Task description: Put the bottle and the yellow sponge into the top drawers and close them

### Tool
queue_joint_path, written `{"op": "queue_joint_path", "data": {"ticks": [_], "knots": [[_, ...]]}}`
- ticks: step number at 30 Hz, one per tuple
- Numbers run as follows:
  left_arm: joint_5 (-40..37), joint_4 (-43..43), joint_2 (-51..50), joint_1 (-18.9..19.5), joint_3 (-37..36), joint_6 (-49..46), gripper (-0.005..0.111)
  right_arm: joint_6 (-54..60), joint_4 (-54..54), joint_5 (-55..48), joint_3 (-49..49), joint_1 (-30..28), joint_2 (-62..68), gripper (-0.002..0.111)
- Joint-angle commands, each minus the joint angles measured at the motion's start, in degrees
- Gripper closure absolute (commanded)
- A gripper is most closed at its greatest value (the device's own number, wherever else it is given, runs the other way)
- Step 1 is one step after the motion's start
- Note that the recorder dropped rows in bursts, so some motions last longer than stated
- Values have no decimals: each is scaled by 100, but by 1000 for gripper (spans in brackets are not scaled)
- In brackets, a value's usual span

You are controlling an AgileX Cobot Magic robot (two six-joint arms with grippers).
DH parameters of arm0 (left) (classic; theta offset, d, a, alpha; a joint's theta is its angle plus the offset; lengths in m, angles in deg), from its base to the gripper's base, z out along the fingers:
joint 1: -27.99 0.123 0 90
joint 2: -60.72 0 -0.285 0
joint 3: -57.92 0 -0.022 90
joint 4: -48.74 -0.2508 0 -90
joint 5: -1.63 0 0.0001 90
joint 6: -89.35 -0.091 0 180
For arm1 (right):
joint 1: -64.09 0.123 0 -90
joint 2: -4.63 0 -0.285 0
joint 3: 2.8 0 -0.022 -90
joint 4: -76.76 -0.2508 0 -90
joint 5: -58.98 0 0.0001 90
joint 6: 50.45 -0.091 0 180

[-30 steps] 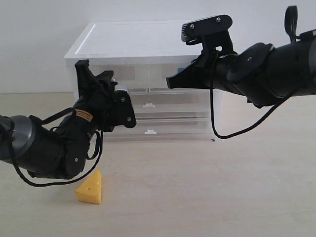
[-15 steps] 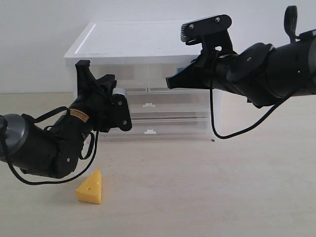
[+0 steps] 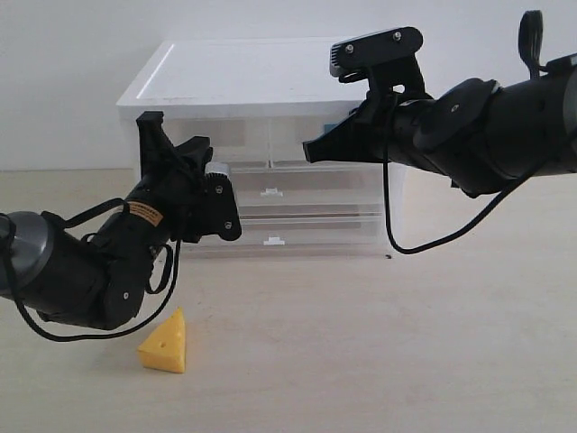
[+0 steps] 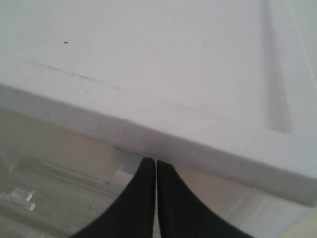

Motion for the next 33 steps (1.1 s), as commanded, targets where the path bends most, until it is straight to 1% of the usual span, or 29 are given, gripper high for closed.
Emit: {"op": "queue_joint_path", "data": {"ticks": [1,6,11,15,22,29,33], "knots": [[270,432,7,-79,-71,51,103,7,103,478,-86,-42,-40,108],[270,431,18,-179,-398,61,103,7,103,504,-86,-42,-40,108],[270,786,18,-323,-444,-107,103,7,103,494,-86,-42,-40,108],[270,795,30,-532,-528,-160,103,7,103,494,-86,-42,-40,108],[270,1075,30,-774,-577,-160,103,7,103,458,-86,-42,-40,108],[270,1176,30,-841,-833,-160,103,7,103,458,-86,-42,-40,108],[270,1204,87,-947,-941,-5,103,7,103,446,-86,-42,-40,108]]}}
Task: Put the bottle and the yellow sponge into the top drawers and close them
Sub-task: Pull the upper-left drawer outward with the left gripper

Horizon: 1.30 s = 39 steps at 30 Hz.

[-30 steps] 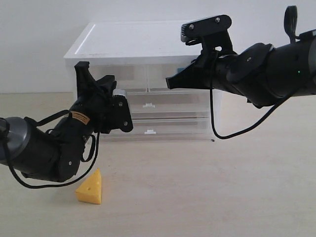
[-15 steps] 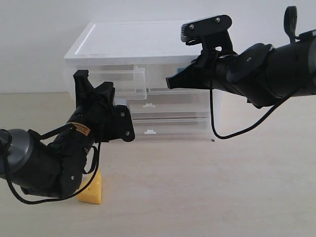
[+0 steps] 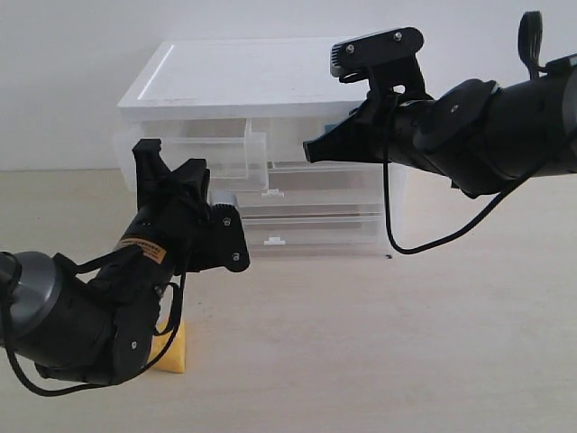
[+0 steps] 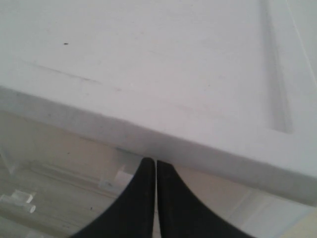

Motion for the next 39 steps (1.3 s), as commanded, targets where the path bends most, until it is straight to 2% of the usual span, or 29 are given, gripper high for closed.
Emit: {"op": "queue_joint_path", "data": {"ticks": [1,12,20,26,39], "knots": [[-428,152,26,-195,-208,213,103,18,103,423,-86,-42,-52,108],[-428,598,109,-461,-296,187,103,9,103,355,-86,-42,-52,108],[-428,675,172,-476,-489,211,103,9,103,344,-86,-42,-52,108],[-428,909,192,-730,-527,211,103,9,103,333,-86,-42,-52,108],[-428,1216,314,-1008,-624,252,103,9,103,333,-86,-42,-52,108]]}}
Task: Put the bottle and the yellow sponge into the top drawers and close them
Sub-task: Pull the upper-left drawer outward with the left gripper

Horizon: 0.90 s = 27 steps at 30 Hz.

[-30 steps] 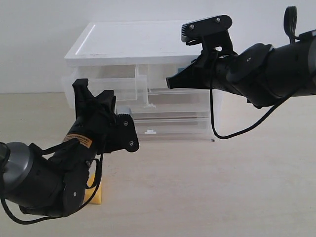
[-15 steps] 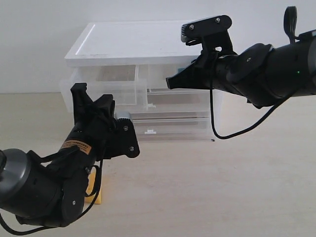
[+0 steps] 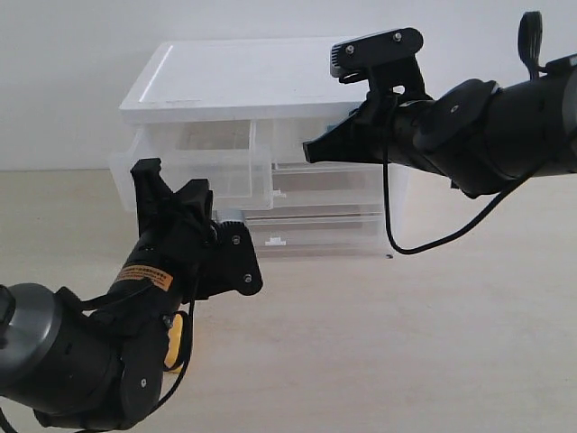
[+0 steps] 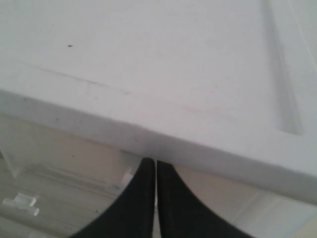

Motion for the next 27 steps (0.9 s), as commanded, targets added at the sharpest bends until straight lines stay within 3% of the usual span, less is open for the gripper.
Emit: {"op": "queue_joint_path", "data": {"ticks": [1,27], "knots": [[-438,46,18,-164,-219,167,103,18,103,343,-86,-42,-52,108],[-438,59,93,-356,-433,738,101,18,90,278,-86,-42,-52,108]]}}
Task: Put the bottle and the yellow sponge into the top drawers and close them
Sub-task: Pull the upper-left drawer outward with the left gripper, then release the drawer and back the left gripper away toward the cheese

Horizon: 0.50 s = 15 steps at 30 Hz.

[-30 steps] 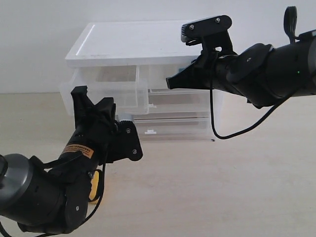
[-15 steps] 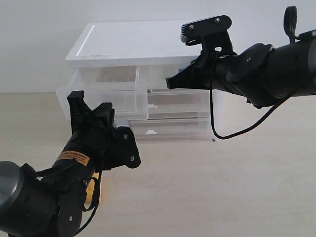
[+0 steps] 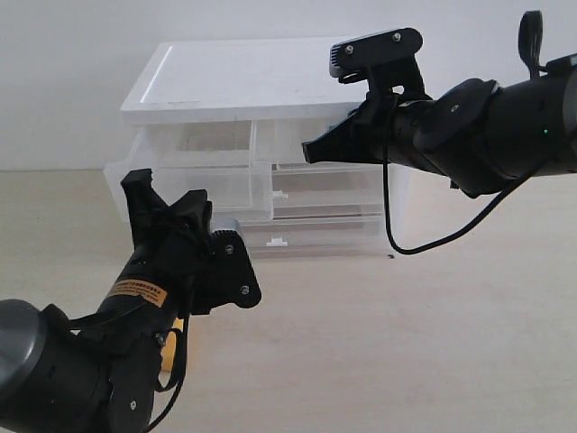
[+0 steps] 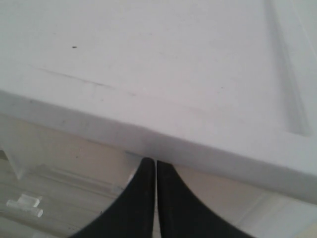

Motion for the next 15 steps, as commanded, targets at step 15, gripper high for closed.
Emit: {"op": "queue_joint_path", "data": {"ticks": [15], "knots": [[-438,11,246,-166,-202,843,68,18,100,311,-86,-42,-52,108]]}}
